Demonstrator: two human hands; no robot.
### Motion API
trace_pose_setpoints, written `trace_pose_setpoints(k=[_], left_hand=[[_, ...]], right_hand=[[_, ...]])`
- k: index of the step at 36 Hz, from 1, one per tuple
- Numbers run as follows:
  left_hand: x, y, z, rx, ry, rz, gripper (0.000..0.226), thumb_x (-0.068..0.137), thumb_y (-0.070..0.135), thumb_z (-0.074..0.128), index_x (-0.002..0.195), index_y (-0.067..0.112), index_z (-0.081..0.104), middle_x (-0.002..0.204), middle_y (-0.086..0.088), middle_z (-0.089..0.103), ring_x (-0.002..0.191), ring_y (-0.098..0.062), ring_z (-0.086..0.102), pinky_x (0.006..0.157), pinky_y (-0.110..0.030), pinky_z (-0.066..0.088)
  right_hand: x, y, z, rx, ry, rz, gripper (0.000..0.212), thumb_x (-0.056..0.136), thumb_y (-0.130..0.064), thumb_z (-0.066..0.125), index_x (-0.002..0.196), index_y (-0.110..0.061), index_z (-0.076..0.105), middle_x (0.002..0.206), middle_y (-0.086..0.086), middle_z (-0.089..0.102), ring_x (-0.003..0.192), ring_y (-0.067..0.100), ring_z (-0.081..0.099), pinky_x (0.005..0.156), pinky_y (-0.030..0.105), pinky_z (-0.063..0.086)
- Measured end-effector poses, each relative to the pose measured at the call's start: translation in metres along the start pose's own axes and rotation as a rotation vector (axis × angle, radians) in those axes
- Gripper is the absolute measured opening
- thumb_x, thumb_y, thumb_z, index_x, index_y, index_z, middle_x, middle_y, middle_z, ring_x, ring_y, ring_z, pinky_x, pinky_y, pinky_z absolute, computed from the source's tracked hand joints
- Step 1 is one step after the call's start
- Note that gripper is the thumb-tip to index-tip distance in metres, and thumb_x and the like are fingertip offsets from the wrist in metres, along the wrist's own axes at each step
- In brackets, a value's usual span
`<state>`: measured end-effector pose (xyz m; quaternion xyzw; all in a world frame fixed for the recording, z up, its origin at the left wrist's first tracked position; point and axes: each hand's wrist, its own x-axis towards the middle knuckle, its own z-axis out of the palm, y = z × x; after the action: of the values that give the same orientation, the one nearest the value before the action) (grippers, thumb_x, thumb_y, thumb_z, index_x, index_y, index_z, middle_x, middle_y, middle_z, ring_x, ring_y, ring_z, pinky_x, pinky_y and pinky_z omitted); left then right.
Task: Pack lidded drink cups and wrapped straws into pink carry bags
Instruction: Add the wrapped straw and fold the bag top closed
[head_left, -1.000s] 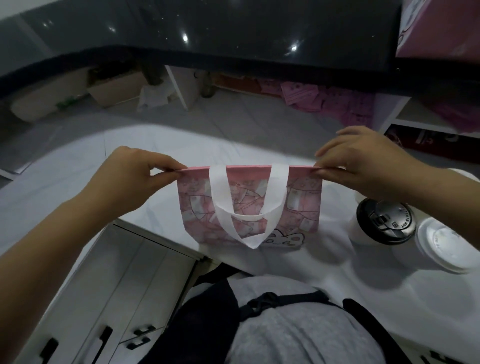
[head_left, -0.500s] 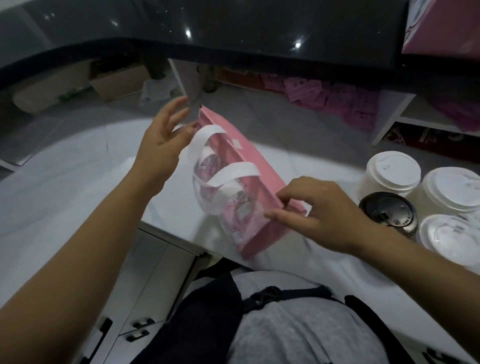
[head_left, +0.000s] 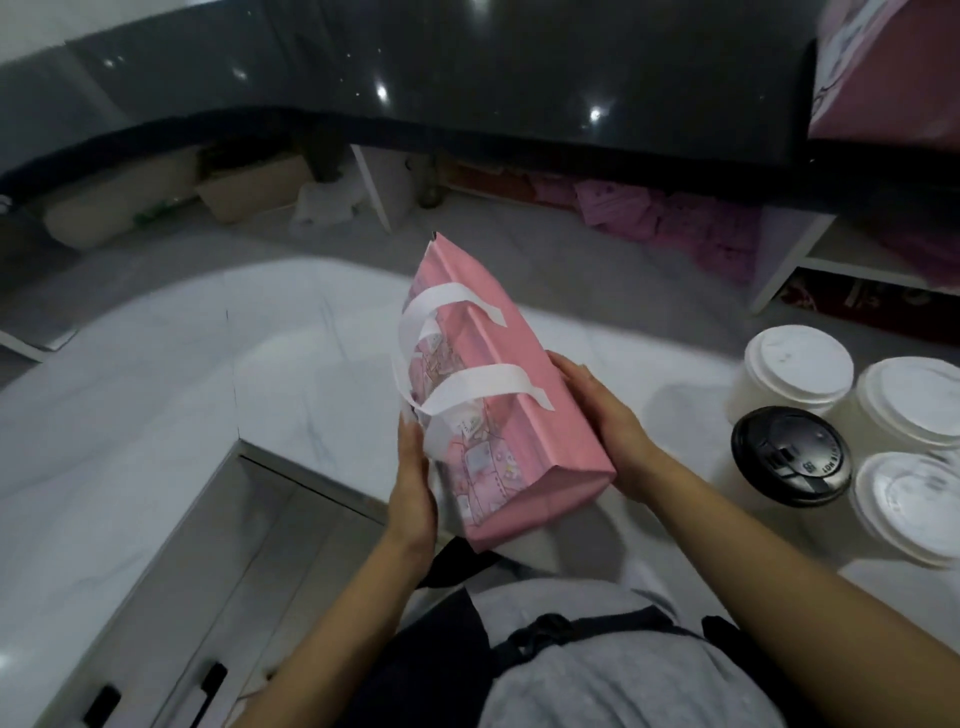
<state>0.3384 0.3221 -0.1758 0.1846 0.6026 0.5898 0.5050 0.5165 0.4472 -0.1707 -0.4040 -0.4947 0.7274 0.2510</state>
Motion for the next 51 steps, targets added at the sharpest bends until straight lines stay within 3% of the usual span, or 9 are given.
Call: trace_pose_setpoints(k=[5,16,19,22,32,40,43,47,51], left_hand=[[-0.003,0.003,0.006,-0.157,-0.006,-0.110,0.068,0.100,0.060,0.034,0.149,0.014,0.041,0.148,-0.018,0.049,0.136,-0.037,0.047,0.115,-0.057,0.032],[0.013,0.011,-0.004,-0.275,-0.097,-0.167,0.074,0.093,0.066,0.051,0.152,0.024,0.036,0.152,-0.018,0.043,0.137,-0.042,0.044,0.111,-0.063,0.033],[0.014,0.026,-0.001,-0.308,-0.101,-0.157,0.057,0.101,0.056,0.037,0.144,0.020,0.049,0.129,-0.014,0.065,0.114,-0.032,0.066,0.085,-0.046,0.057],[0.012,0.040,0.004,-0.314,-0.181,-0.125,0.052,0.104,0.047,0.027,0.122,0.013,0.061,0.097,-0.007,0.077,0.084,-0.021,0.075,0.062,-0.030,0.059],[0.032,0.127,0.033,-0.212,-0.296,0.065,0.042,0.106,0.036,0.024,0.097,0.020,0.062,0.069,0.006,0.074,0.062,-0.009,0.071,0.051,-0.021,0.055],[0.067,0.217,0.119,-0.142,-0.520,0.178,0.046,0.105,0.045,0.023,0.106,0.023,0.063,0.083,0.005,0.077,0.076,-0.011,0.074,0.073,-0.031,0.060],[0.084,0.240,0.156,-0.120,-0.588,0.163,0.047,0.105,0.047,0.025,0.108,0.020,0.064,0.085,0.001,0.077,0.077,-0.013,0.074,0.069,-0.030,0.062],[0.111,0.259,0.201,-0.070,-0.578,0.146,0.046,0.105,0.047,0.031,0.112,0.018,0.065,0.090,-0.001,0.076,0.083,-0.015,0.072,0.072,-0.032,0.058],[0.131,0.267,0.229,0.024,-0.568,0.142,0.051,0.102,0.054,0.034,0.105,0.023,0.075,0.097,-0.003,0.076,0.092,-0.019,0.071,0.078,-0.035,0.056]], right_hand=[[-0.005,-0.009,0.013,0.032,-0.008,-0.006,0.036,0.105,-0.041,0.035,0.134,-0.036,0.055,0.124,-0.022,0.066,0.116,0.005,0.062,0.095,0.024,0.050],[-0.007,-0.005,0.028,0.111,0.001,0.062,0.049,0.096,-0.062,0.043,0.135,-0.035,0.054,0.135,0.002,0.062,0.123,0.028,0.059,0.105,0.051,0.046],[-0.009,-0.006,0.034,0.194,0.012,0.069,0.048,0.100,-0.057,0.038,0.133,-0.029,0.059,0.129,0.006,0.066,0.119,0.031,0.062,0.104,0.051,0.048],[-0.009,-0.014,0.038,0.170,0.040,0.045,0.046,0.100,-0.058,0.039,0.134,-0.032,0.057,0.133,0.002,0.064,0.123,0.028,0.060,0.107,0.053,0.044],[-0.022,-0.100,0.038,-0.008,0.070,-0.299,0.051,0.099,-0.052,0.039,0.149,-0.044,0.031,0.145,-0.026,0.047,0.130,0.000,0.050,0.102,0.026,0.045],[-0.017,-0.180,-0.003,0.039,0.191,-0.597,0.068,0.092,-0.053,0.049,0.153,-0.033,0.027,0.147,-0.023,0.047,0.134,0.003,0.047,0.105,0.025,0.044],[0.000,-0.204,-0.028,0.088,0.263,-0.594,0.080,0.085,-0.061,0.061,0.153,-0.032,0.031,0.151,-0.013,0.044,0.139,0.011,0.044,0.115,0.041,0.034],[0.021,-0.224,-0.053,0.145,0.313,-0.618,0.050,0.100,-0.044,0.045,0.146,-0.023,0.045,0.140,-0.001,0.057,0.129,0.016,0.053,0.112,0.043,0.039],[0.027,-0.231,-0.072,0.185,0.285,-0.597,0.052,0.099,-0.047,0.048,0.144,-0.021,0.048,0.144,0.014,0.052,0.133,0.030,0.049,0.114,0.057,0.033]])
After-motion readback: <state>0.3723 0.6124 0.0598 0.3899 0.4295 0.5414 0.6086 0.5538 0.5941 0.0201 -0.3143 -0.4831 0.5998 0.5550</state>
